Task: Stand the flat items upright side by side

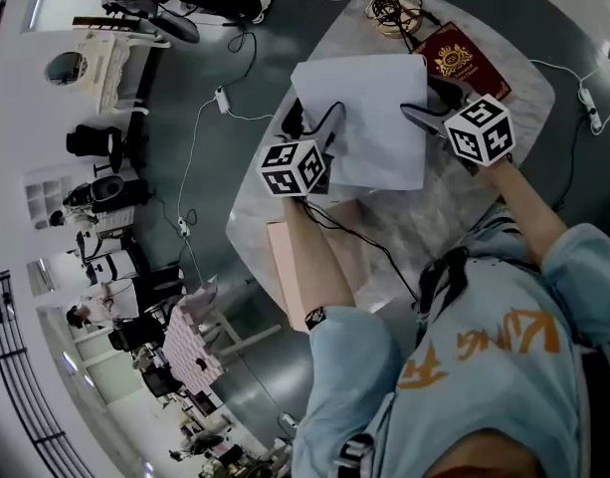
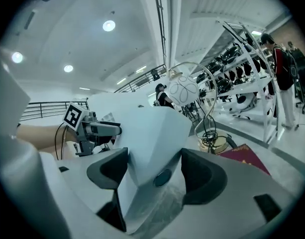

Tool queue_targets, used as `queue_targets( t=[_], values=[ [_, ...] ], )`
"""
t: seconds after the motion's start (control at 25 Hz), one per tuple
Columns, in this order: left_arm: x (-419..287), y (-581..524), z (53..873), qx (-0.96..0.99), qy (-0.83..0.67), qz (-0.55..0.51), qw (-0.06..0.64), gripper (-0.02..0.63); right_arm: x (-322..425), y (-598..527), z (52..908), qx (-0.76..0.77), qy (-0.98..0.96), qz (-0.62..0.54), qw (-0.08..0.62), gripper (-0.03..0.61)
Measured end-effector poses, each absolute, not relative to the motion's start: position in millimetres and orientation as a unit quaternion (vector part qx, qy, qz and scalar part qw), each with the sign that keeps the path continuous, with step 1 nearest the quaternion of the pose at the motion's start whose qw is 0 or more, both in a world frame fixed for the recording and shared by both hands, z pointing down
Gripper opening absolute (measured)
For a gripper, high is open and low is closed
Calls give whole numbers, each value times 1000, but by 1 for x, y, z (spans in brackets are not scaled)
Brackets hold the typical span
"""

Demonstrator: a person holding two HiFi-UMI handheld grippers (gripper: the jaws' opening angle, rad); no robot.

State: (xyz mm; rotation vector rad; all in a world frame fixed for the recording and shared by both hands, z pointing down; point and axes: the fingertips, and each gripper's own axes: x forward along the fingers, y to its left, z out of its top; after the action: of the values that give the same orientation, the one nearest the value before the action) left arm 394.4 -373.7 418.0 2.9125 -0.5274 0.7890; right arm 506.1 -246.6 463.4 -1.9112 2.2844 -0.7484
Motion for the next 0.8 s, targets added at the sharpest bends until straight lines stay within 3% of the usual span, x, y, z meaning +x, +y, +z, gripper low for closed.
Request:
queue_targets(
  t=[0.8],
  values=[
    [360, -316, 411, 959, -225, 158, 63, 367, 490, -205, 406, -654, 748, -52, -102, 345]
  ],
)
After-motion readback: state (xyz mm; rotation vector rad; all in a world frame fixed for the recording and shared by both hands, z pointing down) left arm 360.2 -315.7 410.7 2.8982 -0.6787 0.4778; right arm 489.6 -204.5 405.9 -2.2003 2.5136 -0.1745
